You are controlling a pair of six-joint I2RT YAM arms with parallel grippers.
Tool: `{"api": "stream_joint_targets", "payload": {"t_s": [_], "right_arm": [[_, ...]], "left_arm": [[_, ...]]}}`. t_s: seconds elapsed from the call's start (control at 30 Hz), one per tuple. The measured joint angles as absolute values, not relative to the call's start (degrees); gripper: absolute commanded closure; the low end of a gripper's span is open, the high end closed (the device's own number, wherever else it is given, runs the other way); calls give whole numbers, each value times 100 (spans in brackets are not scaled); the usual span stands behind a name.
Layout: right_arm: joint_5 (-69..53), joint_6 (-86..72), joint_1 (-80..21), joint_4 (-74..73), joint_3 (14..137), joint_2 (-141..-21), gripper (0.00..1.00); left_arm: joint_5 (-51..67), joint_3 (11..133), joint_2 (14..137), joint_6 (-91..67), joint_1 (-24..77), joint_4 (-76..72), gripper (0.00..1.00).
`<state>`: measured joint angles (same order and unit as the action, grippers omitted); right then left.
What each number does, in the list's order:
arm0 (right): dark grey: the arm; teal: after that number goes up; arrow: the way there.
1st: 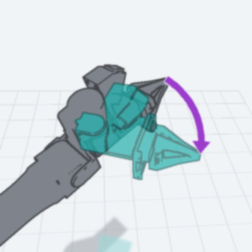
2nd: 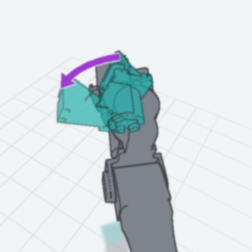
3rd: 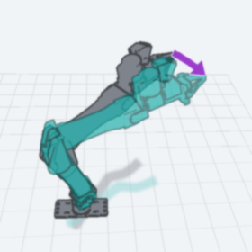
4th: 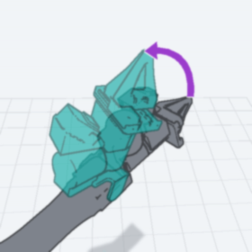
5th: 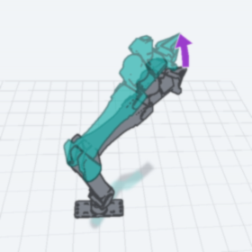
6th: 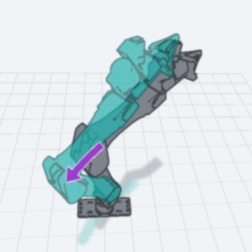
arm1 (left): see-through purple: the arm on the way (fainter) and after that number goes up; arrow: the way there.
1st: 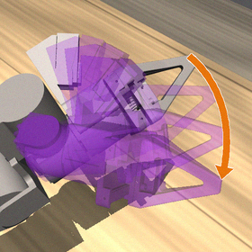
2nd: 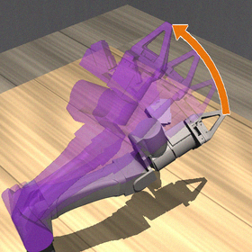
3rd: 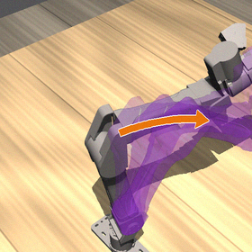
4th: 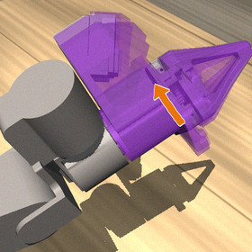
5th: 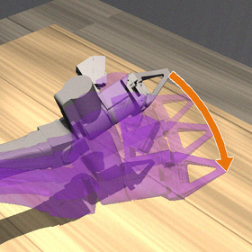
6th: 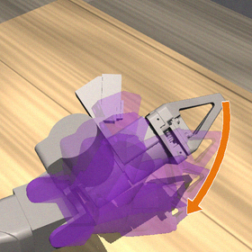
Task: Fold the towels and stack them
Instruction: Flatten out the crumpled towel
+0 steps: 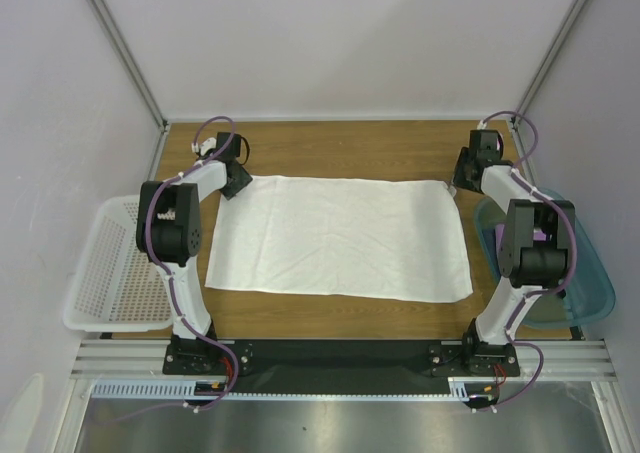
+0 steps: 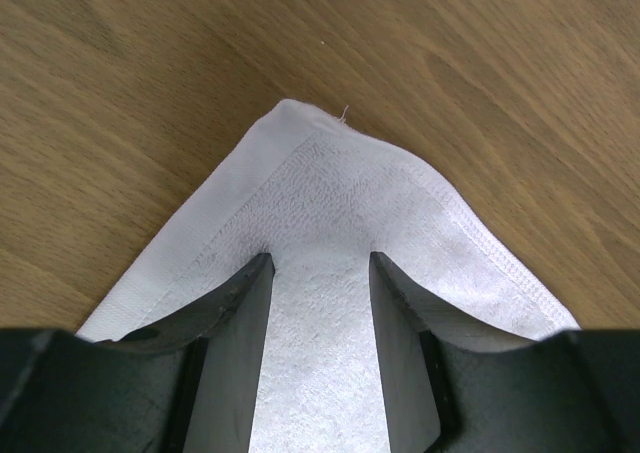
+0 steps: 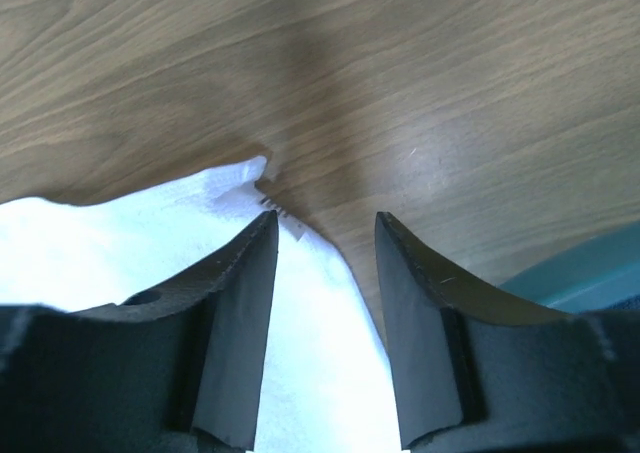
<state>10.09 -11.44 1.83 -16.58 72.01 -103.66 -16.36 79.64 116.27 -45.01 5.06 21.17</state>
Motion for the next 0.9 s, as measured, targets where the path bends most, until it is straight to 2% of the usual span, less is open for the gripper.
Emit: {"api": "stream_joint_targets", "payload": {"t_s": [0.5, 0.7, 0.9], "right_arm": [[226, -1022, 274, -1527, 7201, -10792, 58], [82, -1017, 274, -1466, 7201, -10792, 50], [-161, -932, 274, -1334, 7059, -10659, 50]], "left_arm": [[-1649, 7970, 11627, -4499, 504, 2123, 50], [-1669, 7975, 11627, -4499, 495, 2156, 50], [-1682, 7988, 11627, -4499, 493, 2171, 50]]}}
